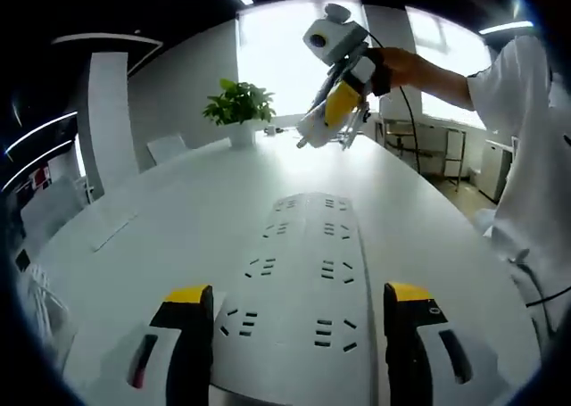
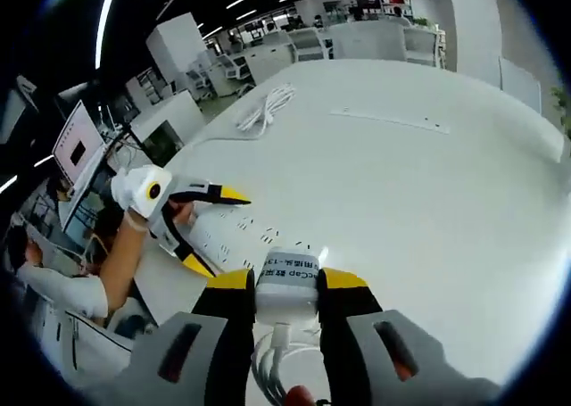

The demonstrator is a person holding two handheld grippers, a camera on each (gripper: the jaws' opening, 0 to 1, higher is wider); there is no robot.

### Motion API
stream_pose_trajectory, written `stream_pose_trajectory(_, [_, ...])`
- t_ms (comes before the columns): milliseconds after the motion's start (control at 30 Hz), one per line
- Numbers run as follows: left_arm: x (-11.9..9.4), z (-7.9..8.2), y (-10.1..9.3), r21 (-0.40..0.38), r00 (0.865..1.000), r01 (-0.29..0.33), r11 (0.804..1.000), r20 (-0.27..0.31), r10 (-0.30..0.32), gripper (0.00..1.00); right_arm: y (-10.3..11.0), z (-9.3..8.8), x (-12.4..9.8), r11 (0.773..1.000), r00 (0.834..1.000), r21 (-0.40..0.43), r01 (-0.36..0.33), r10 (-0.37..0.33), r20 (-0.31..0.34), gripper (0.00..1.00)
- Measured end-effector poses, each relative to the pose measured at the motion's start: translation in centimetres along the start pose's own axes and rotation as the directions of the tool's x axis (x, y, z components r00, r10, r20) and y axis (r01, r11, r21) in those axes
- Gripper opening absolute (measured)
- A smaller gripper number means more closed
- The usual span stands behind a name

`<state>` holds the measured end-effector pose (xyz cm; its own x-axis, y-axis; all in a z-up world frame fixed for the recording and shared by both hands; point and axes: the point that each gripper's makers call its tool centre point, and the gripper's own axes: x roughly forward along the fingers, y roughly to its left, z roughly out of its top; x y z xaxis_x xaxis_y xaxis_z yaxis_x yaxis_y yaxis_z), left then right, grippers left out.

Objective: Straighten the power strip on the desk, plug the charger into it

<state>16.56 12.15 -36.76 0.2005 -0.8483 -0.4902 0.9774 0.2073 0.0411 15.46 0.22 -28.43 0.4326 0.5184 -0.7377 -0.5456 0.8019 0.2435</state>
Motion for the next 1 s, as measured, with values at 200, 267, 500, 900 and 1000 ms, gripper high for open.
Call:
stream_pose_trajectory(200, [0.0, -0.6, 0.1, 0.019, 0.983, 0.040, 0.999, -0.180, -0.036, 0.73, 0.8, -0.3, 1.1, 1.000, 0.998, 0.008, -0.026, 0.026, -0.053, 0.27])
stream_pose_trajectory(267, [0.4, -0.7, -0.2, 0.057, 0.967, 0.089, 0.994, -0.245, -0.073, 0.73, 0.7, -0.1, 1.3, 0.999, 0.997, 0.013, -0.031, 0.032, -0.065, 0.27])
stream_pose_trajectory(500, [0.8, -0.9, -1.4, 0.024, 0.892, 0.179, 0.983, -0.427, -0.152, 0.73, 1.2, -0.9, 1.8, 0.999, 0.985, 0.031, -0.033, 0.038, -0.168, 0.27])
stream_pose_trajectory(900, [0.8, -1.1, -1.8, 0.034, 0.844, 0.196, 0.980, -0.515, -0.151, 0.71, 1.6, -2.2, 3.2, 0.998, 0.914, 0.056, -0.020, 0.041, -0.404, 0.27])
stream_pose_trajectory(1000, [0.8, -1.1, -1.8, 0.031, 0.845, 0.195, 0.980, -0.513, -0.152, 0.70, 1.3, -3.0, 3.2, 0.998, 0.882, 0.053, 0.029, -0.001, -0.471, 0.27])
